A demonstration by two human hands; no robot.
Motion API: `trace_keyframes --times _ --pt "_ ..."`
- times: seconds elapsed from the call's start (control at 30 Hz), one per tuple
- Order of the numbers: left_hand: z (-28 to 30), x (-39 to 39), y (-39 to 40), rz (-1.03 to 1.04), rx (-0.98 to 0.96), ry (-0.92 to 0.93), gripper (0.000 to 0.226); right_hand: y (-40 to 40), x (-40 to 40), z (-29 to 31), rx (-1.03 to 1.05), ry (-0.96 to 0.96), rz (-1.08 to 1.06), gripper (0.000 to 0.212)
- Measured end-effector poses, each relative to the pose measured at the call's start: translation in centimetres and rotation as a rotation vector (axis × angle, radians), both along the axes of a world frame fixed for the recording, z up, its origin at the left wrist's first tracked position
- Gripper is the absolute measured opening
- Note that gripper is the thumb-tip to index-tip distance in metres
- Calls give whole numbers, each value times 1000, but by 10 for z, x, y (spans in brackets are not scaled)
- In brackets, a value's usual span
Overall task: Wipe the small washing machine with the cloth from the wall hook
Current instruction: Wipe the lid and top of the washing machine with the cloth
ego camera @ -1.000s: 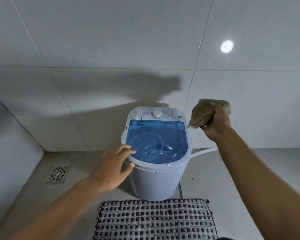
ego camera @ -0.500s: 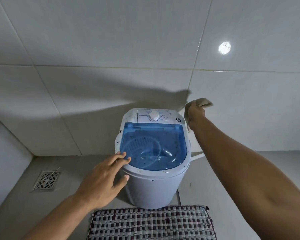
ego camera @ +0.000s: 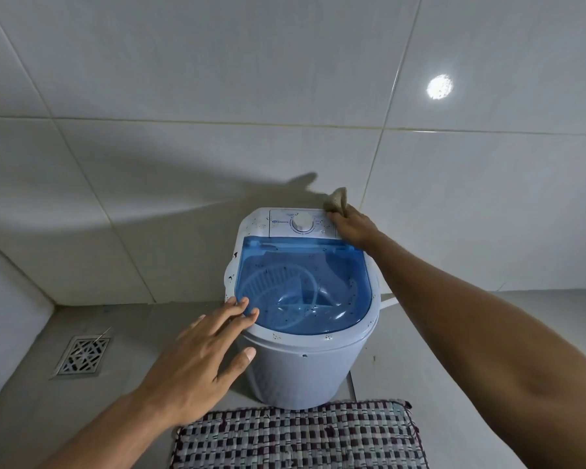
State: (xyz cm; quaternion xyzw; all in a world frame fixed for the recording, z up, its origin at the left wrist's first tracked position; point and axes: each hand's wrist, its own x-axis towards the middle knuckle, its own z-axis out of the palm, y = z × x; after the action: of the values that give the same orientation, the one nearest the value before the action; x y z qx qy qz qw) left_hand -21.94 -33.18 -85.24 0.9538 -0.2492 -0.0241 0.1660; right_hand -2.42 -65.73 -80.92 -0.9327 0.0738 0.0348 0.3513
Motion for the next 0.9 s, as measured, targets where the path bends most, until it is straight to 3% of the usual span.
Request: trace_keyframes --times 0.13,0.23,0.47,0.9 --pt "2 0 -2 6 1 24 76 -3 -5 -5 -283 -45 247 58" --pt "4 1 -2 9 0 44 76 -4 -15 -4 -345 -72 347 60" --pt "8 3 -1 -15 49 34 76 -14 -30 6 -334 -18 385 54" --pt "10 1 -2 -48 187 -4 87 -34 -78 -3 -221 52 265 69"
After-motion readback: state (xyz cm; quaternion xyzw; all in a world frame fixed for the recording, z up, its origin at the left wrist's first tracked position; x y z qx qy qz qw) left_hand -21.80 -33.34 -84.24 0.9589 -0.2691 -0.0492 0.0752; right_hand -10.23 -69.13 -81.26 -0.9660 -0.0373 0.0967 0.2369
